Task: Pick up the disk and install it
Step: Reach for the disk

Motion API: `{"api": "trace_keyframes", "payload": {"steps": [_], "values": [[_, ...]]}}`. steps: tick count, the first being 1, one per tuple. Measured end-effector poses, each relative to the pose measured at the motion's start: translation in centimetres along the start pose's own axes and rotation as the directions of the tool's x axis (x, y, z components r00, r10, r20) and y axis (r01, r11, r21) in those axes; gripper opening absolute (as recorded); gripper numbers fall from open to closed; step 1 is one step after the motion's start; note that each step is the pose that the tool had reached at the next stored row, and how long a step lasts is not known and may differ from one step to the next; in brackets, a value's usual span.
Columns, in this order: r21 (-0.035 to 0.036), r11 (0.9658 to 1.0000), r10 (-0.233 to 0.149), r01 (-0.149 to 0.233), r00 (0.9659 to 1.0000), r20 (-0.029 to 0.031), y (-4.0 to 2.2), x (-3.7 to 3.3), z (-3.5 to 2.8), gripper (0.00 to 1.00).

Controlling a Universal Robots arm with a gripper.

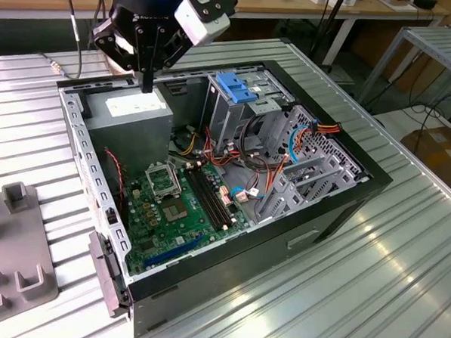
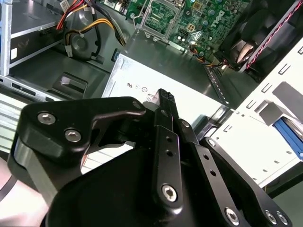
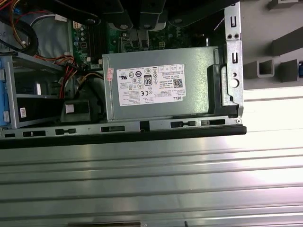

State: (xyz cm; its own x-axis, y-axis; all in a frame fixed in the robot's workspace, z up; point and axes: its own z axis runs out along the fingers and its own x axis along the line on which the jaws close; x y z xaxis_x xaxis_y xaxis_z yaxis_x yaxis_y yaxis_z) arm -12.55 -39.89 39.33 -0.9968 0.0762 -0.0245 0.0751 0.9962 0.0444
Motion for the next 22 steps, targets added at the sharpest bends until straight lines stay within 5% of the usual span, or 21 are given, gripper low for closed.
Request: {"api": "trace_keyframes", "payload": {"steps": [22], "values": [[0.0001,1.0,0.0,0.0,1.0,-0.0014,-0.08,1.07,-0.02,0.1]]}}
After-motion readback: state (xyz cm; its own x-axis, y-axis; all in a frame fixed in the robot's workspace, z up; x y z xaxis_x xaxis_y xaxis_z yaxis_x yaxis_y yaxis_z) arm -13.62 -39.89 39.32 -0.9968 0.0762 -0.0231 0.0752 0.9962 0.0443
